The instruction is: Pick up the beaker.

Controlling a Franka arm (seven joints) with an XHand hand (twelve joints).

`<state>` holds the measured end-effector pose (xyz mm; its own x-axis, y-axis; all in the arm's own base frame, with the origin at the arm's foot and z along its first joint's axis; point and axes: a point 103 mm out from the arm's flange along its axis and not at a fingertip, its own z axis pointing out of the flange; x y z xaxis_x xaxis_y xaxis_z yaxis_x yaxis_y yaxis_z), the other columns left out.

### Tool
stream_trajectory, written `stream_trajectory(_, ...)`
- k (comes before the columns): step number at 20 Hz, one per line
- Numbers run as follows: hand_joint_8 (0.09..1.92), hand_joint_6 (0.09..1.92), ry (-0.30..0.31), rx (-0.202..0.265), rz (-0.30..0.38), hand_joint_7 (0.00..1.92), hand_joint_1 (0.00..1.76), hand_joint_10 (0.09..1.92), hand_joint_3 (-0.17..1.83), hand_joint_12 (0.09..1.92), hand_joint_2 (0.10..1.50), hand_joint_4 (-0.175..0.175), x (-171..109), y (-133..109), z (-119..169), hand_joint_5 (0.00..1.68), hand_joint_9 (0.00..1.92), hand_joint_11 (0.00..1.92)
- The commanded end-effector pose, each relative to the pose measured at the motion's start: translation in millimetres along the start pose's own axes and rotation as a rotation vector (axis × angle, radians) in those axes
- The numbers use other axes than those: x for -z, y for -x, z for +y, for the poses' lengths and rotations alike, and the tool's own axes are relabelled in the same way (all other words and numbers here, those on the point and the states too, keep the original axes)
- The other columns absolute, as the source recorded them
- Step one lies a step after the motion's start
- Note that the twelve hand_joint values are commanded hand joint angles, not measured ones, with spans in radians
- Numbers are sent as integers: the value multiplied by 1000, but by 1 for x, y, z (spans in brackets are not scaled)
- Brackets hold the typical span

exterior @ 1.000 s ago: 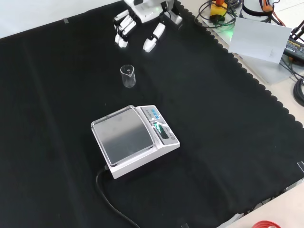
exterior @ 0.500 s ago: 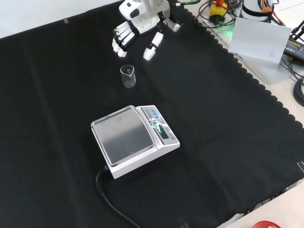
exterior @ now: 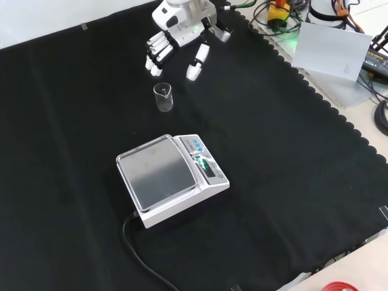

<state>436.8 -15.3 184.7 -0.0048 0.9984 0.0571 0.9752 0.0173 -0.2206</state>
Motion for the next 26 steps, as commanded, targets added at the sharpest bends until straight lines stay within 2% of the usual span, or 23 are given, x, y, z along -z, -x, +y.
stream_trajectory(1, 604, 226, -134, 14, -19, 13, 777, 832, -175, 1448, 915, -33, -24, 3, -2, 217, 96, 0)
stream_trajectory(5, 583, 162, -141, 5, -27, 1, 745, 837, -175, 1418, 895, -33, -29, 4, -3, 242, 76, 0)
stream_trajectory(16, 591, 148, -159, -17, -25, 14, 786, 840, -175, 1417, 904, -36, -42, 17, 4, 273, 100, 0)
stream_trajectory(21, 595, 137, -161, -11, -43, 17, 791, 836, -175, 1432, 904, -37, -43, 21, 20, 279, 109, 0)
stream_trajectory(26, 598, 133, -174, 16, -40, 20, 794, 836, -175, 1434, 905, -37, -48, 30, 42, 284, 118, 0)
